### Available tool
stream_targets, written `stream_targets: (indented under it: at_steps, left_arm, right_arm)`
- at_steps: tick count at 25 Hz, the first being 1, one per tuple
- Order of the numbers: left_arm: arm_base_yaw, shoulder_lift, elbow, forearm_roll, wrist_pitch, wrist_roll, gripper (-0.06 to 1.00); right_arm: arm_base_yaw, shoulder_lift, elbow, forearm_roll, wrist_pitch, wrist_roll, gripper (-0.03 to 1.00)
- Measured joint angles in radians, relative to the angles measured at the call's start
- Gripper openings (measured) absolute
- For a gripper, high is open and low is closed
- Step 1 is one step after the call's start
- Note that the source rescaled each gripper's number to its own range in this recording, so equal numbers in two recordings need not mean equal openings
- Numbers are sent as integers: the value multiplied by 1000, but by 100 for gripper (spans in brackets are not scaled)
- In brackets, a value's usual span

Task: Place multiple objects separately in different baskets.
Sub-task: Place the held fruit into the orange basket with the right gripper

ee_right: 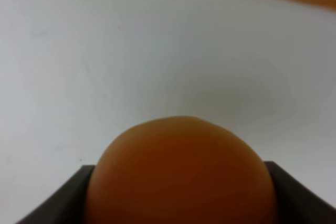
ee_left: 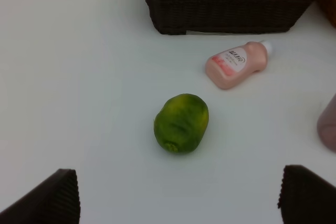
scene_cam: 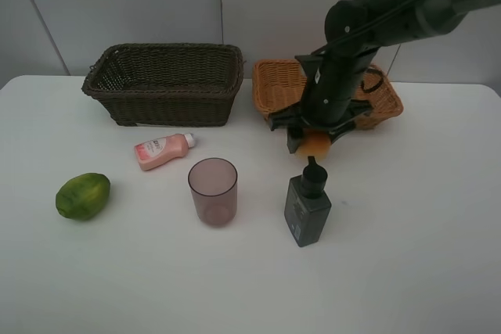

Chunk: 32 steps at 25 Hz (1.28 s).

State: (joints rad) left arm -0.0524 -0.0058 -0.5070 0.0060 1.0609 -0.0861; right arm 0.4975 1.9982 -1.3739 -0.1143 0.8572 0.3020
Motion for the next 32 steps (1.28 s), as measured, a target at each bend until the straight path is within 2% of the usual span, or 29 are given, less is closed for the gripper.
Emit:
stream_targets:
  at_steps: [5,15,19,25,32]
  left_arm:
    - [0,0,0,0,0,0,98]
    - [0,0,0,0,0,0,98]
    - [0,0,0,0,0,0,98]
    - [0,0,0,0,0,0,98]
    - [0,0,0,0,0,0,98]
  right_arm:
    - [-14,0,-174,-1,148,-71,41]
    - [-74,132,-501,-2,182,-86,41]
    - [-84,219,-579,-2,128,-86,41]
    - [-93,322,-588,-1,-2,-86,41]
    - [-93,368,-589,1,-38,-86,41]
